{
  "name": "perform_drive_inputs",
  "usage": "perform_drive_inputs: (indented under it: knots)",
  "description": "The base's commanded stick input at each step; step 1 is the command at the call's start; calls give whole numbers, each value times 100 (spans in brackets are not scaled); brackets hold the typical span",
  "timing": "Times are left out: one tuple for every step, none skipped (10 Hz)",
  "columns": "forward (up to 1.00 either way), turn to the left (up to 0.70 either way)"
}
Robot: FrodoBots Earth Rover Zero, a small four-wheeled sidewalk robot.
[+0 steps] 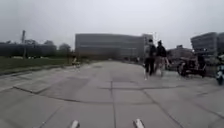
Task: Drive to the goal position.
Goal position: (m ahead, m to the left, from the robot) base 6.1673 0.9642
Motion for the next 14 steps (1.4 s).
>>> perform_drive_inputs:
  knots:
    - [100,-1]
    - [100,3]
    - [100,3]
    - [100,3]
    - [100,3]
    - [100,3]
    - [100,3]
    - [100,3]
    - [100,3]
    - [100,3]
    - [100,3]
    - [100,3]
    - [100,3]
    - [100,15]
